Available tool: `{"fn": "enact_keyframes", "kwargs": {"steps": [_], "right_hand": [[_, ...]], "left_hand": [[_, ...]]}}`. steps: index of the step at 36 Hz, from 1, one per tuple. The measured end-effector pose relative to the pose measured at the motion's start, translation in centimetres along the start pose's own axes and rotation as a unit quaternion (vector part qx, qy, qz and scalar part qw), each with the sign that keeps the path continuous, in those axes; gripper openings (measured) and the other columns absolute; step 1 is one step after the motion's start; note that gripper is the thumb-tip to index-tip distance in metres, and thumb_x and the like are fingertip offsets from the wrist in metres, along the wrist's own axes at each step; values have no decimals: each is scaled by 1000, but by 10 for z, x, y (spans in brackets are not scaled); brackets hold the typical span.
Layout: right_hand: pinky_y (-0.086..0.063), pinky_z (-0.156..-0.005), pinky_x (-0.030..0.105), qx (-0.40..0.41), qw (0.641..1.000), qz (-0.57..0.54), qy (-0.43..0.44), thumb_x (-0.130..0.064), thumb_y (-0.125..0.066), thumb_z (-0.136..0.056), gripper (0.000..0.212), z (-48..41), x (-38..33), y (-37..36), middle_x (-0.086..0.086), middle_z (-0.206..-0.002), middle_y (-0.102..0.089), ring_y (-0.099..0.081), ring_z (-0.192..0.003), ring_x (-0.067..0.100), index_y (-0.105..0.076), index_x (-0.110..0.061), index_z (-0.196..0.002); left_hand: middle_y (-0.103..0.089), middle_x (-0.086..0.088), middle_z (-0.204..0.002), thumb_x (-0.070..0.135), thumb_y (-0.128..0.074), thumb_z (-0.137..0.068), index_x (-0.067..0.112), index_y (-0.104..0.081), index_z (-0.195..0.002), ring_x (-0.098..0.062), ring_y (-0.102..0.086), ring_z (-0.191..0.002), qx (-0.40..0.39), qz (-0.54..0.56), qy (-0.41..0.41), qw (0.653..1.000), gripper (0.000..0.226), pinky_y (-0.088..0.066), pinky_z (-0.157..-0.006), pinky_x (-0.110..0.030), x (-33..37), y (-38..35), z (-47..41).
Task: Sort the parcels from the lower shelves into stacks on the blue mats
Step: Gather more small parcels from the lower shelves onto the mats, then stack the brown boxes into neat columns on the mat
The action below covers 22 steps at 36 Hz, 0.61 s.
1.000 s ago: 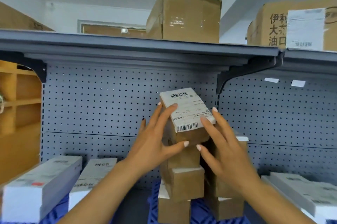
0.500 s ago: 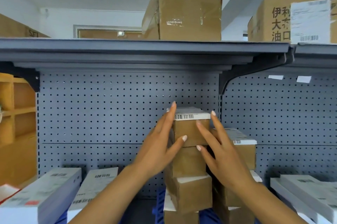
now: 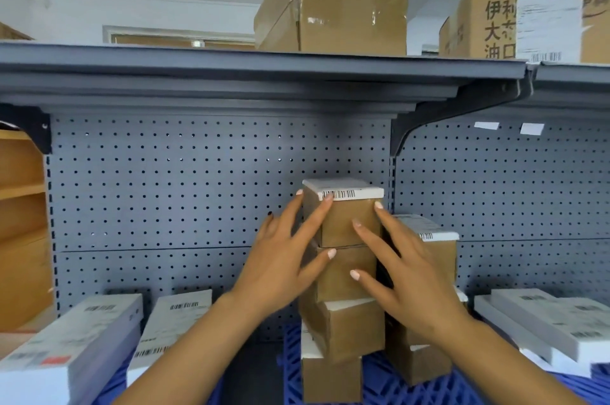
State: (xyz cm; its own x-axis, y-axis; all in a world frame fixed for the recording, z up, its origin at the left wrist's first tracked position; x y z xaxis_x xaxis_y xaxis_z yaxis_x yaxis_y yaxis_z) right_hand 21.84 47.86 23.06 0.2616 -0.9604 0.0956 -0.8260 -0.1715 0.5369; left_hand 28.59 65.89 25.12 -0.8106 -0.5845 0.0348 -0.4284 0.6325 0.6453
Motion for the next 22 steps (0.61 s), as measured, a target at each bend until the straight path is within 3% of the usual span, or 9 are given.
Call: {"fn": "enact_keyframes", "kwargs": {"steps": [7,14,22], "right_hand": [[-33,-109,53,-35,999,25,0,-57,-37,-95,61,17,-11,8,2,-159,-15,-19,-145,24,-24,-32,-150],[-31,-111,51,-54,997,46,-34,-57,-36,-95,61,38,-26,15,5,-157,-22,-22,-144,26,-29,-29,-149],[-32,-110,49,-64,994,79,-44,-45,-47,-94,57,88,-48,34,13,-152,-32,-29,-140,31,-38,-21,-145]], "left_hand": [[-6,-8,-160,58,-40,-93,43,1,-151,-26,-21,-139,47,-34,-33,998,72,-17,-109,-37,10,11,21],[-14,-10,-158,58,-40,-93,40,-8,-152,-26,-21,-139,28,-20,-48,998,70,-20,-111,-41,22,8,47],[-31,-10,-152,44,-54,-92,26,-31,-148,-26,-33,-134,25,56,-94,994,63,-29,-111,-46,49,-8,83]]}}
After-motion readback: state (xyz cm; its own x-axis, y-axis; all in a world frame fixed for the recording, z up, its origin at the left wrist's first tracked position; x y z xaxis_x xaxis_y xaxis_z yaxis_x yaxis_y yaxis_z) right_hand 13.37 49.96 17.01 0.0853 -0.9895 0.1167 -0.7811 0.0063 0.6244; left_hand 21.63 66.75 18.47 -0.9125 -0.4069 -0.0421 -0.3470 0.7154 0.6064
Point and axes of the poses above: each hand's wrist, its own z-axis away from the middle knuckle, its own y-axis out of the back of the hand, x = y × z, the point moved 4 cm from there along -z, towards the middle knuckle
